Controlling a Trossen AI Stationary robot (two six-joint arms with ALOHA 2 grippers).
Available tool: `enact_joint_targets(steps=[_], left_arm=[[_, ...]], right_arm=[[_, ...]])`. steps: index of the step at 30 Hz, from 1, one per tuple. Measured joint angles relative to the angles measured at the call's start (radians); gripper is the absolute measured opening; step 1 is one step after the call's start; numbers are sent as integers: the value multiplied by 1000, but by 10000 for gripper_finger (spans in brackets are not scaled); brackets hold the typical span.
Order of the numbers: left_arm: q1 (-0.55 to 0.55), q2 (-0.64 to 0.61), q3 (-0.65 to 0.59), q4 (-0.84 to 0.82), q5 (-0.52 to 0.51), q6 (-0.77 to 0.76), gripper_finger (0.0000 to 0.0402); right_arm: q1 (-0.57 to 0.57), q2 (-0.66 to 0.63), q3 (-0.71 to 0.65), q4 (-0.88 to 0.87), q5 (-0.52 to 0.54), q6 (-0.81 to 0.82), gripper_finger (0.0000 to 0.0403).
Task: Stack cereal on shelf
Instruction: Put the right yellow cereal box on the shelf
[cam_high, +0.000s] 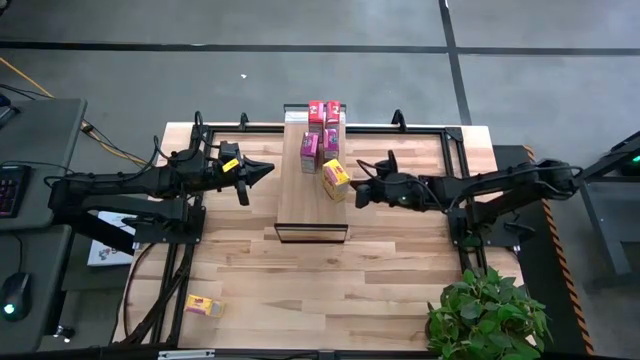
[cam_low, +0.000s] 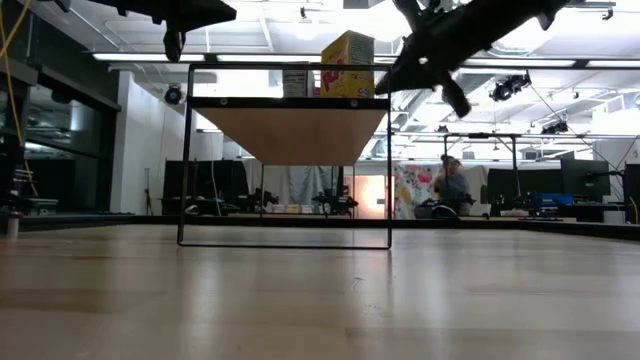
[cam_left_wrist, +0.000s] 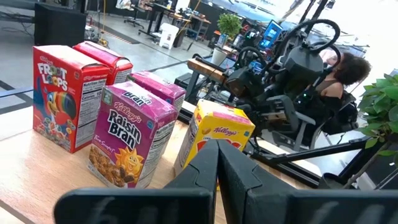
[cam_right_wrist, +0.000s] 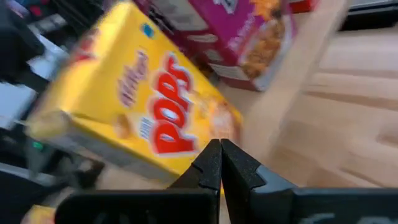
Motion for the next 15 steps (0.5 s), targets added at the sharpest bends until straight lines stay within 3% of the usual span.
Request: enact_joint_targets(steps=[5, 15], left_arm=[[0, 0, 0, 0, 0, 0, 0], [0, 0, 0, 0, 0, -1, 0]], right_arm=[[18, 72, 22, 29, 5, 31, 0], [60, 88, 49, 18, 22, 75, 0]])
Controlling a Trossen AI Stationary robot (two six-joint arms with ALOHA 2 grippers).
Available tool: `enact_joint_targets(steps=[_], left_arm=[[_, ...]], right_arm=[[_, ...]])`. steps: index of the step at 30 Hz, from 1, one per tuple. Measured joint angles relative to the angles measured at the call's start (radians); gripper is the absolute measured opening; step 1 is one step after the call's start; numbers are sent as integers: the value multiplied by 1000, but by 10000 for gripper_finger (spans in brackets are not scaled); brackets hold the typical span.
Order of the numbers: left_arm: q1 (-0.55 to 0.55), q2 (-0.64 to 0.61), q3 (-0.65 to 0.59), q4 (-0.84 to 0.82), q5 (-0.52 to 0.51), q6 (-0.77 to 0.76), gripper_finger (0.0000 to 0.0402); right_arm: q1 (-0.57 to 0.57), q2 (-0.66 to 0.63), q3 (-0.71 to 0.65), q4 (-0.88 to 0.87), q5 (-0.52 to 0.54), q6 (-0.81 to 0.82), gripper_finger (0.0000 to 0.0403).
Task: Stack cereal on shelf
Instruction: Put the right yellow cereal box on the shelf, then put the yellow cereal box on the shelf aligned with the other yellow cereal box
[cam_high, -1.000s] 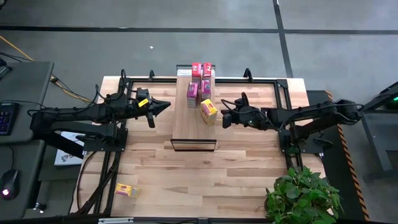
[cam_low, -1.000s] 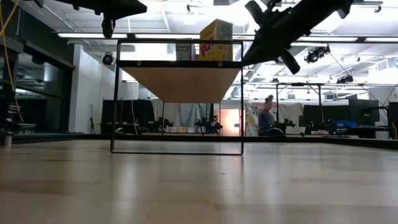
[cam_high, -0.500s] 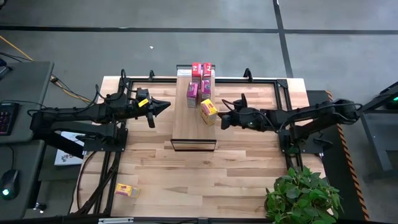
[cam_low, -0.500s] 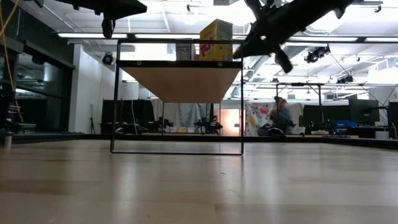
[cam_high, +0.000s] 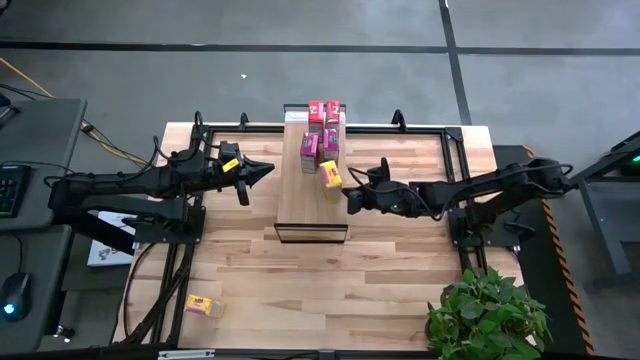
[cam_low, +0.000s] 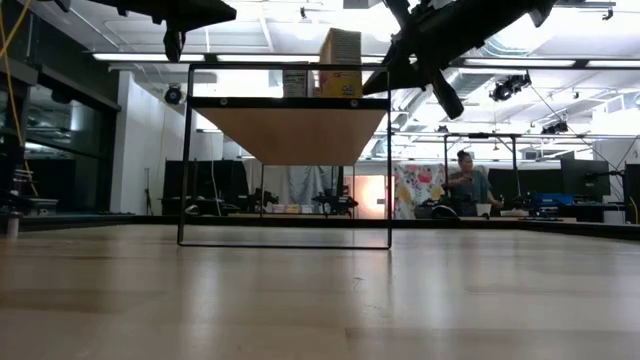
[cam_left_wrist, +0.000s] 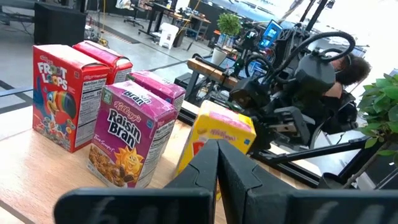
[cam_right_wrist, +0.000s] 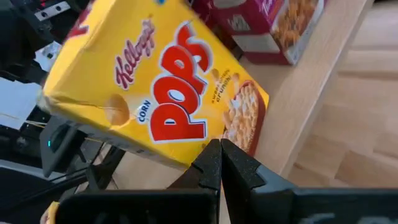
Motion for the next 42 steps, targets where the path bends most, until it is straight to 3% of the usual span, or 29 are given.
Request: enact_joint_targets(steps=[12, 19, 24, 27, 32, 37, 42], left_arm=[[0, 0, 0, 0, 7, -6, 0], [17, -55, 40, -64, 220, -43, 0], [3, -104, 72, -133, 279, -28, 9], [-21, -115, 127, -253, 308, -40, 39], [-76, -76, 253, -433, 360, 37, 122], [-140, 17, 386, -570, 504, 125, 209], [-204, 156, 574, -807, 636, 240, 260]], right_arm=[[13, -1, 0, -58, 3, 44, 0], [13, -51, 0, -169, -34, 23, 0], [13, -153, 0, -295, 7, -2, 0], [10, -213, 0, -347, 34, 7, 0], [10, -278, 0, -380, 118, 41, 0], [10, -298, 0, -408, 169, 71, 0], [10, -298, 0, -433, 171, 100, 0]])
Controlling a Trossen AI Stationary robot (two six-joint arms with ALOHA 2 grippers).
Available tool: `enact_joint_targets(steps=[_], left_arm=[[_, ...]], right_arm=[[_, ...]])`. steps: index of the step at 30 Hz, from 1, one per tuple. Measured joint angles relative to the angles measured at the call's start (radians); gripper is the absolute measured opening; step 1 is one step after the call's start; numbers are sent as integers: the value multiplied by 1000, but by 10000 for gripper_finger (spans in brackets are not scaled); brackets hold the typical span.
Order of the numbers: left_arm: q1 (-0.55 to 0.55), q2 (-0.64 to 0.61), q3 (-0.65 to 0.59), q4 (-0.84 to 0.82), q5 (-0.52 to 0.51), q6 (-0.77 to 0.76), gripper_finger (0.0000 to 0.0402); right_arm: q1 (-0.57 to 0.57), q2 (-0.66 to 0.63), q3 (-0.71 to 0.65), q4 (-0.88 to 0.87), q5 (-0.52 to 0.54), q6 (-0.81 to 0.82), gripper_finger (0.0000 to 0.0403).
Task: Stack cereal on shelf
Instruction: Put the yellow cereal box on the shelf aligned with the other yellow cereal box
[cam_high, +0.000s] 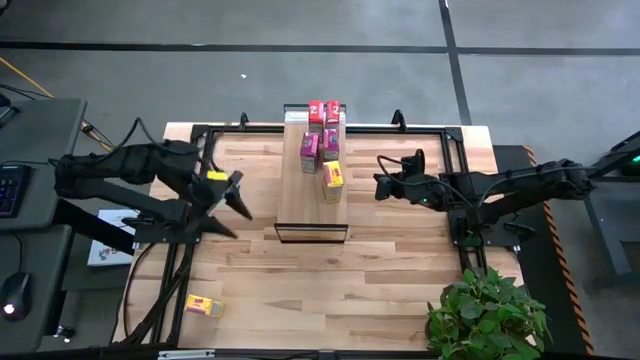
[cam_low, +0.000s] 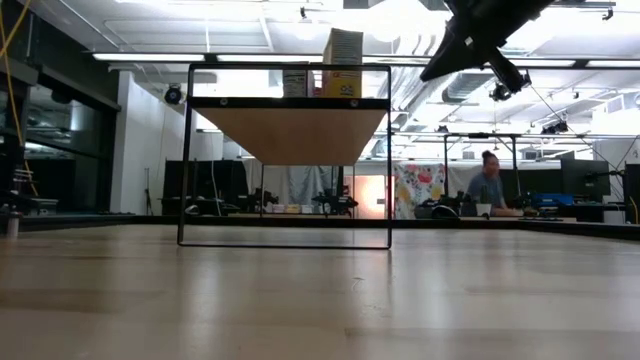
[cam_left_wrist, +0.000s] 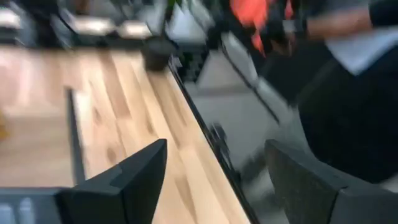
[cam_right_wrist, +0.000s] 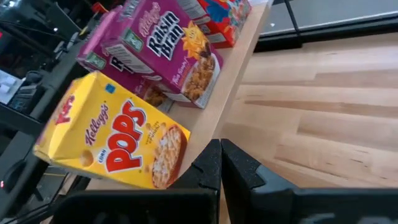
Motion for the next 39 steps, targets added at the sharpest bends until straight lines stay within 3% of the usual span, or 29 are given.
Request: enact_joint_targets(steps=[3, 6, 11, 18, 23, 29, 39], left_arm=[[-63, 96, 136, -201, -10, 74, 270], [-166, 183, 256, -377, -110, 100, 272], [-422, 287, 319, -579, -305, -66, 270], [-845, 380, 183, -517, -448, -511, 269], [-1050, 455, 94, -407, -539, -715, 269], [-1096, 549, 73, -437, -657, -727, 269], [-1096, 574, 5, -415, -605, -762, 269]], right_arm=[[0, 0, 0, -17, 0, 16, 0], [0, 0, 0, -26, 0, 14, 0], [0, 0, 0, -43, 0, -14, 0], [0, 0, 0, -97, -3, -37, 0], [0, 0, 0, -135, -17, -40, 0], [0, 0, 0, -152, -18, -40, 0], [0, 0, 0, -156, -19, -32, 0]])
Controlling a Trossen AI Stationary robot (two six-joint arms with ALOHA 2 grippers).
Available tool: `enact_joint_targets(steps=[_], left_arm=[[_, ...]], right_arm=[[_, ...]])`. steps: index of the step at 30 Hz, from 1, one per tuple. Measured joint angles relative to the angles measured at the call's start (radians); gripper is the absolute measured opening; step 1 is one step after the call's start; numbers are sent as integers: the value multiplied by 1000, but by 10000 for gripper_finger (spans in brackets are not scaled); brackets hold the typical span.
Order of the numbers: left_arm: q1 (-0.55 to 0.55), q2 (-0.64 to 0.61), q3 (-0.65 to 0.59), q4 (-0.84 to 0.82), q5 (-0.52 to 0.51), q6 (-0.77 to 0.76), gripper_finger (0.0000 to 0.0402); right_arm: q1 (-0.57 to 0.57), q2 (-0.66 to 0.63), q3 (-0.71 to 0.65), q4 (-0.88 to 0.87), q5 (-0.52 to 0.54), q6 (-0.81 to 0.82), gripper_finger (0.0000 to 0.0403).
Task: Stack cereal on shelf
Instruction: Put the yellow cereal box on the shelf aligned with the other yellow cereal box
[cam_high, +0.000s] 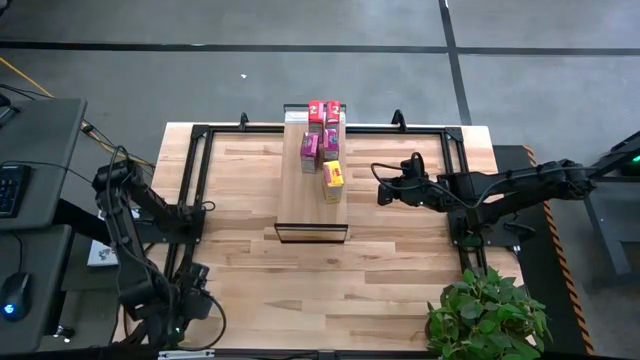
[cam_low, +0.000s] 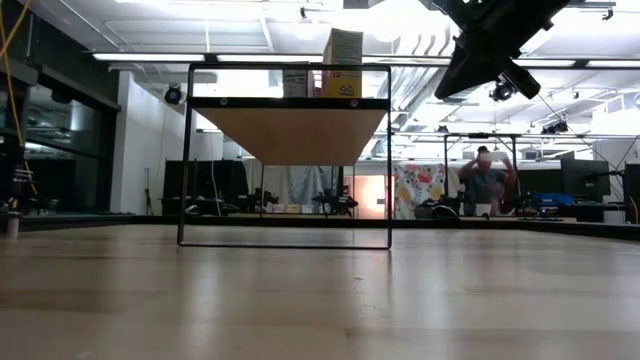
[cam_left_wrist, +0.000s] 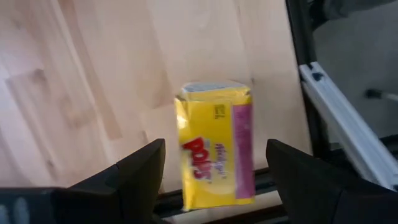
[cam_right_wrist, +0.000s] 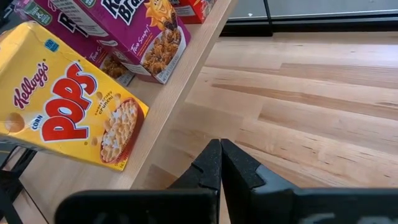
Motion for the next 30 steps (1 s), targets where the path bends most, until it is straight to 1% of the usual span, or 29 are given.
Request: enact_joint_targets(steps=[5, 15, 19, 23, 25, 30], left_arm=[[0, -7, -44, 102, 46, -19, 269], [20, -4, -143, 118, 48, -36, 269], [27, -4, -164, 175, 55, -36, 269], [27, -4, -195, 262, 91, -37, 269], [27, -3, -209, 278, 104, -43, 268], [32, -3, -216, 277, 77, -54, 265]], right_arm=[[0, 0, 0, -3, 10, 0, 0], [0, 0, 0, -15, 15, 0, 0], [0, 0, 0, -30, 15, 0, 0], [0, 0, 0, -31, 15, 0, 0], [0, 0, 0, -31, 16, 0, 0], [0, 0, 0, -31, 23, 0, 0]])
